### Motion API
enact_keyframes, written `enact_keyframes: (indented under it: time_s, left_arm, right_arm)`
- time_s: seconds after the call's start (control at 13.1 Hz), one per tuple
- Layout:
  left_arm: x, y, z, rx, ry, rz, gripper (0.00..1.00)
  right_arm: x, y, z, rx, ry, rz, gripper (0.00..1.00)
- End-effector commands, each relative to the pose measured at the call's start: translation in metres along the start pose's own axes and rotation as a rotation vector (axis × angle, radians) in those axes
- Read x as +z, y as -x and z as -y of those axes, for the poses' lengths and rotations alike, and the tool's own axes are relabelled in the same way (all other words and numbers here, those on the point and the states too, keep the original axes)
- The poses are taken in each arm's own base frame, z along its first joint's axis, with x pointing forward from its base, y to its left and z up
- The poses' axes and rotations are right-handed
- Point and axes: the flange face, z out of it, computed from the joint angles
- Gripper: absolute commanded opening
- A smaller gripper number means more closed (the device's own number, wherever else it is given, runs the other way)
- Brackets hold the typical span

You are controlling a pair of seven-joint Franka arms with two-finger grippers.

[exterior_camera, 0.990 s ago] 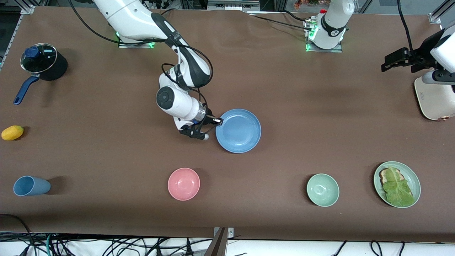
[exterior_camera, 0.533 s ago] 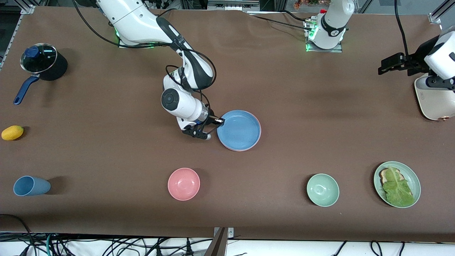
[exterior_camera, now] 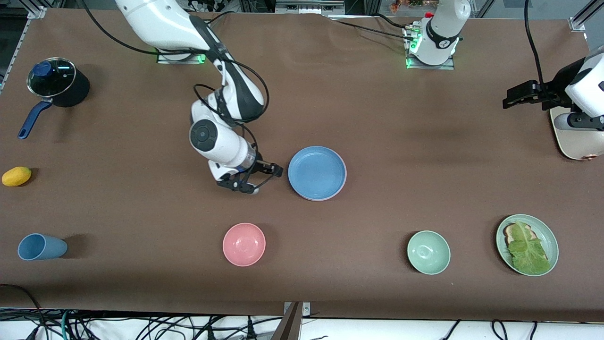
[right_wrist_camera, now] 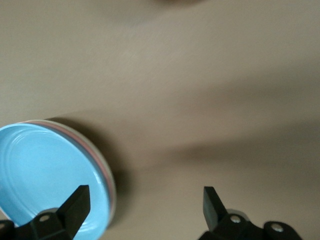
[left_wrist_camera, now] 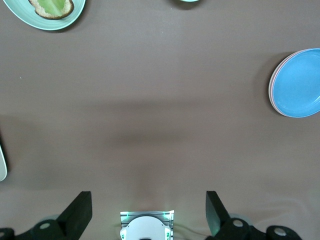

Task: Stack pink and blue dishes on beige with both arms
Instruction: 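Open the right gripper and pull it back from the blue plate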

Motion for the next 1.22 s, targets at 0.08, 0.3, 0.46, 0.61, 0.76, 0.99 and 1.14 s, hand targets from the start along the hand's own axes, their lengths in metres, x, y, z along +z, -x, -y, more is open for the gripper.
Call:
enact_keyframes:
  time_s: [0.08, 0.3, 0.46, 0.61, 0.76, 0.99, 1.14]
  left_arm:
    - [-0.007, -0.001, -0.003, 0.011, -0.036, -0.003, 1.00]
    - [-0.007, -0.001, -0.004, 0.012, -0.032, -0.003, 1.00]
    - [-0.007, -0.001, -0.004, 0.012, -0.032, -0.003, 1.00]
    - [-0.007, -0.001, -0.004, 0.012, -0.030, -0.001, 1.00]
    - [-0.007, -0.001, -0.003, 0.011, -0.030, -0.001, 1.00]
    - [-0.007, 0.000, -0.004, 0.014, -0.029, -0.003, 1.00]
    - [-0.008, 0.000, -0.005, 0.018, -0.027, -0.004, 1.00]
  right_arm:
    - [-0.081, -0.022, -0.038, -0.125, 0.110, -0.082, 1.00]
    - [-0.156, -0.044, -0.108, -0.276, 0.160, -0.010, 1.00]
    - [-0.203, -0.048, -0.138, -0.313, 0.179, 0.018, 1.00]
    - [-0.258, -0.047, -0.155, -0.283, 0.173, 0.030, 1.00]
    - [-0.298, -0.063, -0.197, -0.205, 0.159, 0.028, 1.00]
    - [-0.377, -0.058, -0.240, -0.147, 0.095, -0.091, 1.00]
    - [-0.396, -0.025, -0.248, -0.162, 0.140, -0.062, 1.00]
